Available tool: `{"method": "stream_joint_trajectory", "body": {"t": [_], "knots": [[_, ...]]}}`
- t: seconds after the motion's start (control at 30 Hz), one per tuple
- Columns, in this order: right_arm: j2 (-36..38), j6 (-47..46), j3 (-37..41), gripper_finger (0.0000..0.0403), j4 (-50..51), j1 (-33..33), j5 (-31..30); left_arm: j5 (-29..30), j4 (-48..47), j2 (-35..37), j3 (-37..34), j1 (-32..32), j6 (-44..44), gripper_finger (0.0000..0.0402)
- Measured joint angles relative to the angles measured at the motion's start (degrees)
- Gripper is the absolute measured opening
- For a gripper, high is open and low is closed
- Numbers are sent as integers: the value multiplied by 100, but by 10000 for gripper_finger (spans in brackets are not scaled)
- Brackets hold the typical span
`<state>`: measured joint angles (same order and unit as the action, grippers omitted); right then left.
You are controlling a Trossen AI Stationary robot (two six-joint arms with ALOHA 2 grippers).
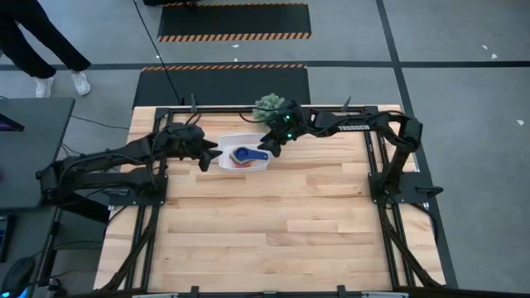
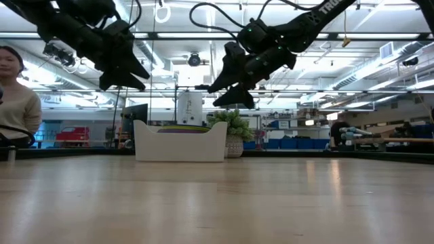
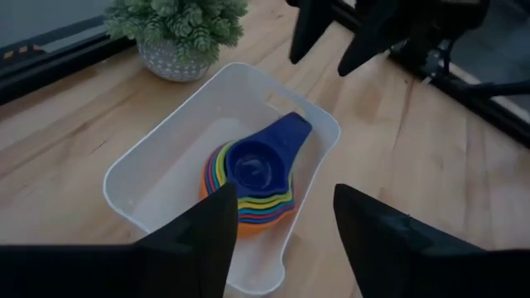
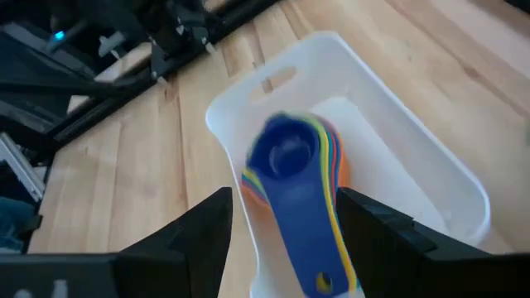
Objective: Nest measuring cups in basket
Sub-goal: Return to Home Position
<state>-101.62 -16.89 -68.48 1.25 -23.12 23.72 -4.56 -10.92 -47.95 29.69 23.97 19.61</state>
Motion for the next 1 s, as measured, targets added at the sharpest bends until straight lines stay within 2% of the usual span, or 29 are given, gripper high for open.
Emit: {"method": "stream_joint_trajectory", "body": {"t": [0.5,1.0], "knots": [[1360,166,1142,219,-43,1,-373,104,-125,1395,-394,4,459,161],[3514,-14,2387,219,1,7,-801,163,-361,2610,-391,-9,1030,142]]}}
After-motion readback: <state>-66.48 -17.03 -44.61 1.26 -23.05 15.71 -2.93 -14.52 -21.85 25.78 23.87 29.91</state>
